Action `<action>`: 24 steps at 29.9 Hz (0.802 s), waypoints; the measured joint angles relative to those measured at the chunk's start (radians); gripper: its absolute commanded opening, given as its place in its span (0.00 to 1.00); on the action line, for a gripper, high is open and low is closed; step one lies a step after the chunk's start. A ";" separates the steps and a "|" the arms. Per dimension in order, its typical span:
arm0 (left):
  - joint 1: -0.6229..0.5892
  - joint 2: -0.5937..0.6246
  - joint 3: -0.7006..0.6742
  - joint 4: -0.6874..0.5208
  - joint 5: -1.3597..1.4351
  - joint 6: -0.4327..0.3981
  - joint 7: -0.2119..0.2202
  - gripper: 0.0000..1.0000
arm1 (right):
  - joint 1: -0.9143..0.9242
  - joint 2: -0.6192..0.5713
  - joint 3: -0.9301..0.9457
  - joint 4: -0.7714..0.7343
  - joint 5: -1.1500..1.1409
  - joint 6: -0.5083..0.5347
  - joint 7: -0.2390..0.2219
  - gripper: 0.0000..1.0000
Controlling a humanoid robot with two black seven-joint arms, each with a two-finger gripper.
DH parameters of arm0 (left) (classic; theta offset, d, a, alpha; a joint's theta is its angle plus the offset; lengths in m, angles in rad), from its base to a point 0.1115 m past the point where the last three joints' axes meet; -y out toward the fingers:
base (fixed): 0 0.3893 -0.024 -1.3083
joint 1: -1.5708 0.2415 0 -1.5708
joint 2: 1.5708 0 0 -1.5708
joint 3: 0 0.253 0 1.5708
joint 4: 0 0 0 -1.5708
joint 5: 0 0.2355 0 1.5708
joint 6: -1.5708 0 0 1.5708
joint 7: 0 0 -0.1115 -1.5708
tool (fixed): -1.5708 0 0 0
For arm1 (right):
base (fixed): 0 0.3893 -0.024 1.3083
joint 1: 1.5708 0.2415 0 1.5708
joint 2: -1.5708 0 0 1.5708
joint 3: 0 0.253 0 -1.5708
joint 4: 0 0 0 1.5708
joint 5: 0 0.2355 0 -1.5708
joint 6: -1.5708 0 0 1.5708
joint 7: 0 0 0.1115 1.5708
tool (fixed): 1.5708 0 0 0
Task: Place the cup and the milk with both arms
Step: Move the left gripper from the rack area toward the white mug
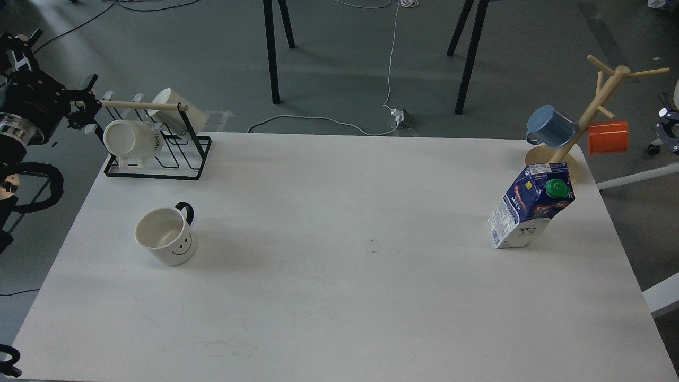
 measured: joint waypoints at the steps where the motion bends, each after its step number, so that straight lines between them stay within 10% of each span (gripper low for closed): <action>1: 0.001 0.002 0.000 0.000 0.000 0.000 -0.001 1.00 | 0.000 0.000 0.000 0.000 0.000 0.000 0.000 0.99; 18: -0.009 0.017 0.004 0.053 0.003 0.000 -0.032 1.00 | 0.000 0.009 0.009 -0.006 -0.005 0.000 0.001 0.99; 24: -0.012 0.027 0.003 0.064 0.003 0.000 -0.133 1.00 | 0.000 0.009 0.010 -0.007 -0.005 0.000 0.001 0.99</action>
